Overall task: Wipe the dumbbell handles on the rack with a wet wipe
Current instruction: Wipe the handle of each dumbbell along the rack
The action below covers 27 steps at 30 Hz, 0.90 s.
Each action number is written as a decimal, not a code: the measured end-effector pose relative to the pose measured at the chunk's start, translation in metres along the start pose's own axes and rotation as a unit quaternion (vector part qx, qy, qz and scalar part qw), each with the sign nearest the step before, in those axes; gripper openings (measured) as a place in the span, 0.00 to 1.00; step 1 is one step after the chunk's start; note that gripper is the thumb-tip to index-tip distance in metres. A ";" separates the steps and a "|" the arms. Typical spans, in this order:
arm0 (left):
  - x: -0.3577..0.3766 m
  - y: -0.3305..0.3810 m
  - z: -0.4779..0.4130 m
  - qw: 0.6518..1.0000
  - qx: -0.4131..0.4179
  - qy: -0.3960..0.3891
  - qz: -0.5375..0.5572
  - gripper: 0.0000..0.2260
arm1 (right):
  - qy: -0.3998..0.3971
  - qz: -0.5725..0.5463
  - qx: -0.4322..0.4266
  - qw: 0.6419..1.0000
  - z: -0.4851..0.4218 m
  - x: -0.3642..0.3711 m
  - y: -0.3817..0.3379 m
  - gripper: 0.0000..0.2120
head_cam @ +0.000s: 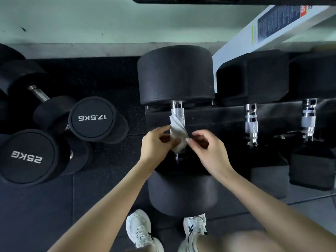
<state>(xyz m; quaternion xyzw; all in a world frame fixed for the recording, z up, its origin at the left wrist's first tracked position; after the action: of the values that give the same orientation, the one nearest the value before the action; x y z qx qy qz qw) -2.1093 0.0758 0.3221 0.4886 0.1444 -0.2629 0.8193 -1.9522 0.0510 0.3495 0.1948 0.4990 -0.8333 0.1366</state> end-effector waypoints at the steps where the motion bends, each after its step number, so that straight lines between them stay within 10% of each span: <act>1: -0.001 0.003 0.002 1.000 -0.012 0.000 0.016 0.15 | -0.005 0.025 0.019 0.999 -0.004 0.002 -0.005 0.15; 6: -0.001 0.014 0.001 0.971 -0.145 0.004 0.192 0.13 | -0.017 0.104 0.131 0.986 -0.011 0.010 -0.021 0.13; 14: 0.012 0.025 -0.016 0.928 -0.230 0.055 0.289 0.14 | 0.054 0.076 0.071 0.993 -0.026 0.019 -0.026 0.12; 22: 0.011 0.042 -0.033 0.914 -0.164 0.146 0.342 0.13 | 0.078 -0.005 0.052 0.996 -0.066 0.024 -0.035 0.16; 27: 0.010 0.037 -0.032 0.950 -0.140 0.075 0.270 0.14 | 0.016 -0.102 0.105 0.989 -0.073 0.022 -0.025 0.22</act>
<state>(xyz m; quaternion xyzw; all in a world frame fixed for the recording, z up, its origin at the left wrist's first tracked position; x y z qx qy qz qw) -2.0792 0.1147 0.3287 0.4082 0.1034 0.0283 0.9066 -1.9689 0.1259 0.3274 0.1697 0.4283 -0.8873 0.0213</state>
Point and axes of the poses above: each hand's wrist, its own z-axis away from the middle knuckle, its own x-axis out of the palm, y = z × x, the point moved 1 cm from there along -z, towards the middle knuckle, and after that the axes turned 13 degrees about -z, right-handed, at the moved point
